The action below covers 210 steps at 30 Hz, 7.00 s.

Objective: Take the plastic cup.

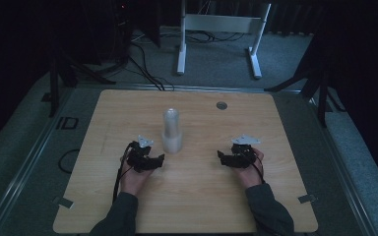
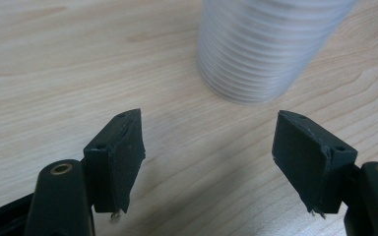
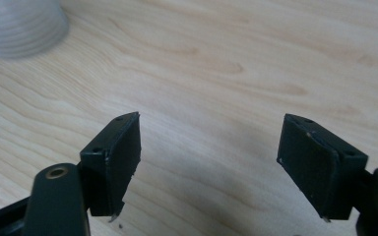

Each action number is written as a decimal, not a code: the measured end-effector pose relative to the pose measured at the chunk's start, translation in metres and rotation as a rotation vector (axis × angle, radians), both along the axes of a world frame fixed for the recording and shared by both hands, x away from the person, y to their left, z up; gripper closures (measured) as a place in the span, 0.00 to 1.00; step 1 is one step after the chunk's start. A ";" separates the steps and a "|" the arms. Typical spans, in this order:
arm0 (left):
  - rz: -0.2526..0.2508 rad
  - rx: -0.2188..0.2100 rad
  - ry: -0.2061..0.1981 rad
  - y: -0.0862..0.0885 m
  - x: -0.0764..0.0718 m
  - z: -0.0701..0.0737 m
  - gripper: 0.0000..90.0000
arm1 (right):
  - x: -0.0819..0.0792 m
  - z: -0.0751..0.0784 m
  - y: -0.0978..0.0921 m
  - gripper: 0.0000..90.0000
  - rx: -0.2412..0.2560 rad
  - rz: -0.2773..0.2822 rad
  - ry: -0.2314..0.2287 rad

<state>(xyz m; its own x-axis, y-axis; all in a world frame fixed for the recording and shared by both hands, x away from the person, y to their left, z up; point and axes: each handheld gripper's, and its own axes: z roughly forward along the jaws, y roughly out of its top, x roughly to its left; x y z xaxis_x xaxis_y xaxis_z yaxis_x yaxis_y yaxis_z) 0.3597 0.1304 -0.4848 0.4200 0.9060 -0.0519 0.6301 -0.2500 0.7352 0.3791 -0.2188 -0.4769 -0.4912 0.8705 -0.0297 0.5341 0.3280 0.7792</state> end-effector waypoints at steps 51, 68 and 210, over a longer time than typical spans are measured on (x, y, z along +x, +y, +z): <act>-0.126 -0.091 -0.126 -0.009 0.015 0.036 0.31 | 0.017 0.110 0.083 0.37 0.040 0.265 -0.126; -0.141 -0.093 -0.148 -0.016 0.017 0.032 0.18 | 0.025 0.123 0.111 0.28 0.077 0.327 -0.111; -0.154 -0.144 -0.262 -0.029 0.026 0.028 0.18 | 0.041 0.166 0.146 0.45 0.237 0.377 -0.152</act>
<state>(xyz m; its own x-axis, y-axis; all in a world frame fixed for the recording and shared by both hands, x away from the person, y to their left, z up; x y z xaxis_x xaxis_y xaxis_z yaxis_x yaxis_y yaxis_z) 0.3856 0.1013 -0.4563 0.5676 0.8220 -0.0469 0.3780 -0.2096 0.9018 0.4200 -0.0729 -0.3110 -0.7801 0.6235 0.0520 0.2856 0.2810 0.9162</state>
